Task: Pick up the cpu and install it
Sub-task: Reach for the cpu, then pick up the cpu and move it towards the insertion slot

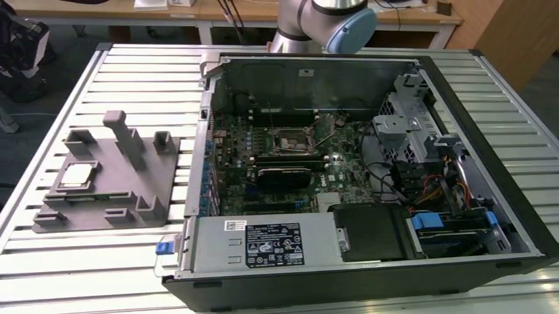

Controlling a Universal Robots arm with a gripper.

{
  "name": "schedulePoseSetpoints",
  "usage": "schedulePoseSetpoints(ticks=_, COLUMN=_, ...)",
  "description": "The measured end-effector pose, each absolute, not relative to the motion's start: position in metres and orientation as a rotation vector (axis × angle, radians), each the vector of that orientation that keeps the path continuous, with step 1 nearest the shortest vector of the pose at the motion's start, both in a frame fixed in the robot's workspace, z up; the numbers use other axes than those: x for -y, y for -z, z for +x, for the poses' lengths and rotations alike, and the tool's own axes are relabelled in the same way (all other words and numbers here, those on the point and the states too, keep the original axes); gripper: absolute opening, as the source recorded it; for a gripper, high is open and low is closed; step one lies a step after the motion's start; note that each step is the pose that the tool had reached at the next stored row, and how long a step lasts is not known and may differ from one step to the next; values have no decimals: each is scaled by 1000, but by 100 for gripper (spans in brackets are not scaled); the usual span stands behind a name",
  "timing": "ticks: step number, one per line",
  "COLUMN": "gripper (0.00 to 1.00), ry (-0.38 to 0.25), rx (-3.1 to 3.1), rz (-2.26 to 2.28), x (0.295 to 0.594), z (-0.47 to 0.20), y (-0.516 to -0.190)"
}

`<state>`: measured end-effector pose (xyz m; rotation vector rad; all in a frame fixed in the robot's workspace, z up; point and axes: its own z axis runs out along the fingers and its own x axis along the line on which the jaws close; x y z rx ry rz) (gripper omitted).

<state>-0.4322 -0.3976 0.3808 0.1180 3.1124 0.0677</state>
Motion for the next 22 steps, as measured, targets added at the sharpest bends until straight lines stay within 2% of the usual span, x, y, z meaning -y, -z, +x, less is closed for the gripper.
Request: schedulePoseSetpoints(ticks=22, gripper=11, ry=-68, rx=-3112, rz=118, x=396, z=-463, y=-379)
